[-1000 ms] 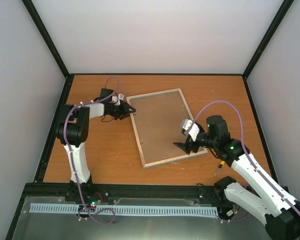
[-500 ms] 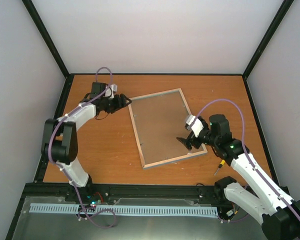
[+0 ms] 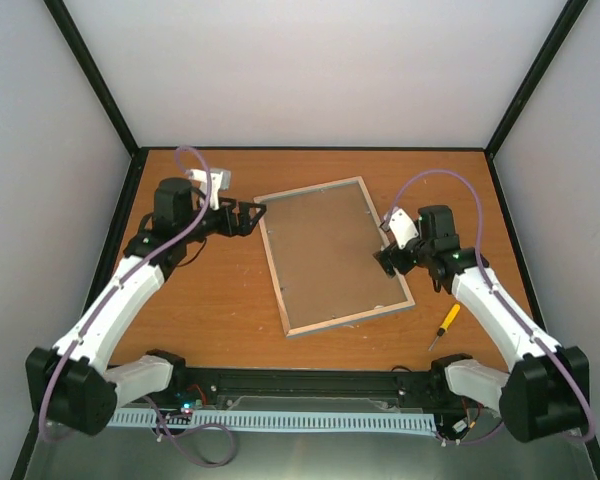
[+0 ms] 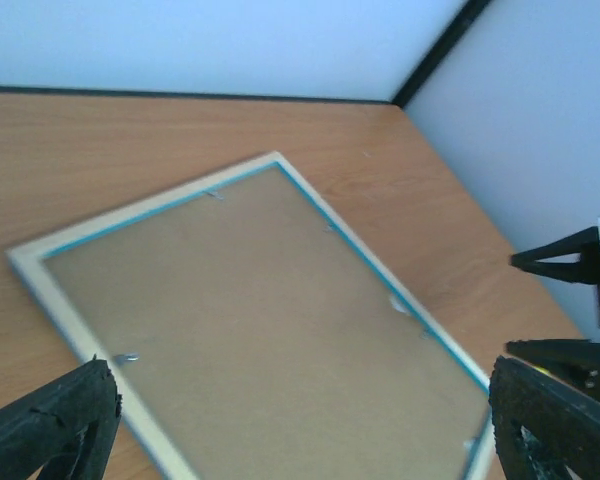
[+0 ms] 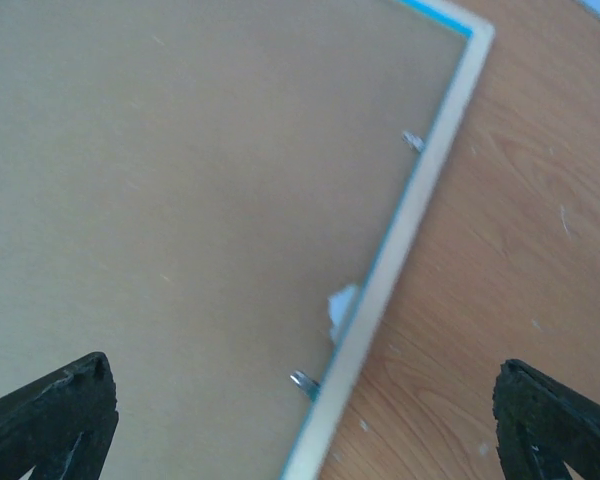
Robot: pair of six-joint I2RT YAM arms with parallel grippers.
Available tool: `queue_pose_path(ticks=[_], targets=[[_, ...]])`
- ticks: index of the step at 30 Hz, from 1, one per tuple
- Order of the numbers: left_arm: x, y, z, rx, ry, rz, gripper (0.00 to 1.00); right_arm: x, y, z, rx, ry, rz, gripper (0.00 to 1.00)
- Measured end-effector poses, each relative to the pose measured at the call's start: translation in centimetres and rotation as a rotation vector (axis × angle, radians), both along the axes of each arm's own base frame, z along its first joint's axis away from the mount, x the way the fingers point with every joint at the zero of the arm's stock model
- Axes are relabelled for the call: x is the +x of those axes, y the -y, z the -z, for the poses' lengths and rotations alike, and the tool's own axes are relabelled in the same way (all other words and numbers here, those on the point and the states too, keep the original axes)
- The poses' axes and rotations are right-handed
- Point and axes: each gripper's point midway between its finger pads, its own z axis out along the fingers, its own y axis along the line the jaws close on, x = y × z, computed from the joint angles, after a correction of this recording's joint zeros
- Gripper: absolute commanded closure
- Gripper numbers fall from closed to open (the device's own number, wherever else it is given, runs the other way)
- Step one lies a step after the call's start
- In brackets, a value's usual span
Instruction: Take the photo out of the frame
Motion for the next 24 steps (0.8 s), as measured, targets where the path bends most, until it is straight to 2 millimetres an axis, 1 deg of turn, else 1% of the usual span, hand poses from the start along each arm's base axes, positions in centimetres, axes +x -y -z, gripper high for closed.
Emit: queue_pose_path(ticks=[2,5,7,10,13,15,17,19,22,24], targets=[[-0.7,-1.1,0.4,0.024,0.038,-0.044,0.00,0.7,1.3,1.0,-0.038,-0.038,0.029,0.00],[-1.1,-2.3,2.2,0.070,0.051,-0.095,0.00,1.6,3.6,2.9,-0.099,-0.121,0.065,0.02],[-0.6,-2.6,3.3,0.101,0.045,-0.111,0.00,2.2,4.9,4.0,-0.116,-0.186,0.084,0.05],[0.0,-2.6,4.9,0.141,0.027,-0.102,0.00,3.6,7.3,6.1,-0.119,-0.309,0.120,0.09],[0.1,-2.7,5.9,0.149,0.027,-0.106,0.00,3.5,8.6,8.3,-0.118,-0.411,0.120,0.13],[0.2,-3.2,6.6,0.160,0.013,-0.133,0.00,2.6,8.7,9.8,-0.115,-0.487,0.095,0.16],[0.4,-3.8,7.2,0.176,-0.003,-0.172,0.00,1.6,8.3,10.9,-0.108,-0.549,0.059,0.18],[0.8,-4.6,7.8,0.201,-0.017,-0.219,0.00,0.7,8.0,11.6,-0.099,-0.594,0.025,0.24],[1.4,-5.6,8.5,0.241,-0.029,-0.276,0.00,-0.1,7.6,12.0,-0.090,-0.634,-0.014,0.34],[1.7,-6.3,8.8,0.267,-0.028,-0.317,0.00,-0.5,7.3,12.3,-0.078,-0.661,-0.041,0.39]])
